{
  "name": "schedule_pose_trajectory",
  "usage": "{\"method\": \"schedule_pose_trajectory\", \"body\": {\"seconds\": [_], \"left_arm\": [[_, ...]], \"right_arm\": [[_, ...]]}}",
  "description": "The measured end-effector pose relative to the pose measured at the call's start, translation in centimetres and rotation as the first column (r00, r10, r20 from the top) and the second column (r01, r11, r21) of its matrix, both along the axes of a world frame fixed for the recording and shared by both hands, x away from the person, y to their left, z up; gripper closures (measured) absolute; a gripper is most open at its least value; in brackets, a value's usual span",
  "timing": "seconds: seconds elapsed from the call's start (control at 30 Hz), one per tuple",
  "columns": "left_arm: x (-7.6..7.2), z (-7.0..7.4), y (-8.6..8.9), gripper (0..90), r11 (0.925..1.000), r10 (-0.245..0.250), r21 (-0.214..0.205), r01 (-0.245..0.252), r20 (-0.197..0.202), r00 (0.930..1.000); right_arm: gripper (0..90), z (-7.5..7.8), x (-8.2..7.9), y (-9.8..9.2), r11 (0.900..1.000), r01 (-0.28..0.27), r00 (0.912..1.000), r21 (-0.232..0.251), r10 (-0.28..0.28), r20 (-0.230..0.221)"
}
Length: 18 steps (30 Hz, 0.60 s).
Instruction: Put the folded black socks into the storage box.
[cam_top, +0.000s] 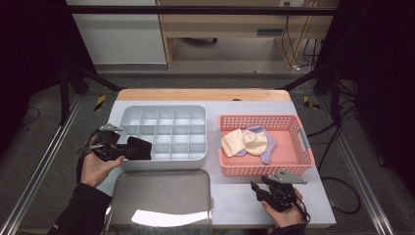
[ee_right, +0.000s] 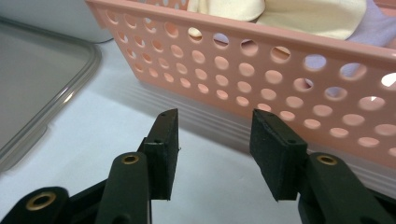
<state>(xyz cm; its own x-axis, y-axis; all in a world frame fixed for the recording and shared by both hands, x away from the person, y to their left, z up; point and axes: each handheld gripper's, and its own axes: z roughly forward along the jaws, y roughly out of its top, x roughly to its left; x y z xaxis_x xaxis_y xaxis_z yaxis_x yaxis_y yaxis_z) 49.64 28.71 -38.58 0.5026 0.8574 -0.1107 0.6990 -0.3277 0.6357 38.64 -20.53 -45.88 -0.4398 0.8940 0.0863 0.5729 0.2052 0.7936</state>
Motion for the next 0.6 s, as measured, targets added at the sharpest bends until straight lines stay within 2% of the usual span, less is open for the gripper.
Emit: {"method": "schedule_pose_trajectory", "body": {"seconds": [0.3,0.4,0.6], "left_arm": [[0.1,-0.3,-0.8,66.8,0.9998,0.001,0.020,0.000,-0.033,0.9995],[0.1,-0.8,-1.1,66.9,0.9989,0.012,0.047,-0.010,-0.039,0.9992],[0.3,-1.4,-1.3,67.2,0.9980,0.007,0.064,-0.003,-0.054,0.9985]], "right_arm": [[52.9,-0.1,0.0,0.0,1.0000,-0.004,1.0000,-0.001,0.004,-0.009],[52.9,-0.1,0.0,0.1,1.0000,-0.008,1.0000,-0.006,0.007,-0.006],[52.9,-0.2,0.0,0.1,1.0000,-0.006,0.9999,-0.007,0.006,-0.011]]}}
